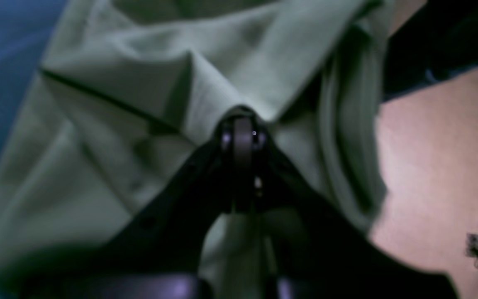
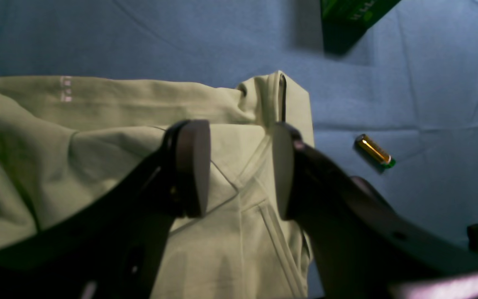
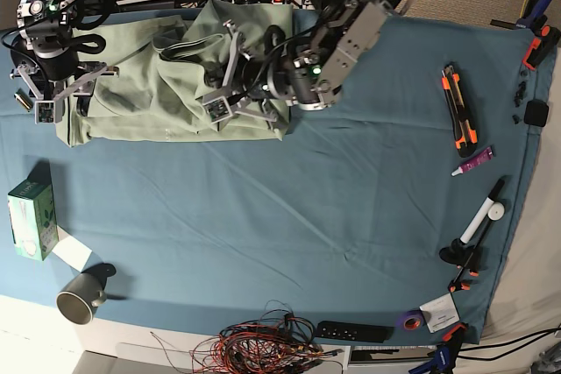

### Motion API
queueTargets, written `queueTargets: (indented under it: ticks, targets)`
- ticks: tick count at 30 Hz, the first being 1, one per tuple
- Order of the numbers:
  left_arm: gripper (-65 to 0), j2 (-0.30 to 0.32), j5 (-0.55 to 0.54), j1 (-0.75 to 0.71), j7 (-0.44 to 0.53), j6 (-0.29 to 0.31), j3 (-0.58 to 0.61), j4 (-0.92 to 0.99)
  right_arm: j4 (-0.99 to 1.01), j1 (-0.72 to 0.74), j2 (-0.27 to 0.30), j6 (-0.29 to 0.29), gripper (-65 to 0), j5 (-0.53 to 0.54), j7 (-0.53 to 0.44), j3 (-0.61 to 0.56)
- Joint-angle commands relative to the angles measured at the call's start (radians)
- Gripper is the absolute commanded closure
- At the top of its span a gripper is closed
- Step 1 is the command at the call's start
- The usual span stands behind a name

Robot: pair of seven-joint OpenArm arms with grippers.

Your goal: Fold the T-shirt properly

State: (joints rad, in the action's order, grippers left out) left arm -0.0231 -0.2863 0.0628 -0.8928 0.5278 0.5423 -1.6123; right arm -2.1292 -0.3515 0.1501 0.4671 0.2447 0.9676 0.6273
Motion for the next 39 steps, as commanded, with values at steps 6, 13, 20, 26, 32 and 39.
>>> queueTargets:
  ticks: [6,13,20,26,32,39]
  targets:
    - [0.0,-0.051,0.04,0.062,0.058,-0.023,0.016,0.125,-0.016,0.002,0.013,-0.007,-24.9,0.009,-0.031,0.007]
    - [0.0,-0.089,0.039,0.095,0.09,-0.023,0.025,0.206,-0.016,0.003,0.013,-0.007,-24.9,0.009,-0.034,0.007]
    - [0.0,-0.134,0.01,0.106,0.207,-0.015,0.025,0.207,-0.016,0.003,0.013,-0.007,-24.9,0.009,-0.037,0.006]
    - [0.0,-0.134,0.006,0.112,0.389,0.098,0.024,0.208,-0.016,0.003,0.013,-0.007,-24.9,0.009,-0.044,0.007]
    - [0.0,-0.134,-0.02,0.165,0.373,0.17,0.001,0.208,-0.016,0.003,0.013,-0.007,-24.9,0.009,-0.054,0.007]
    - [0.0,-0.134,-0.04,0.264,-0.131,-0.042,-0.188,0.058,-0.016,0.003,0.013,-0.008,-24.9,0.009,-0.053,0.007]
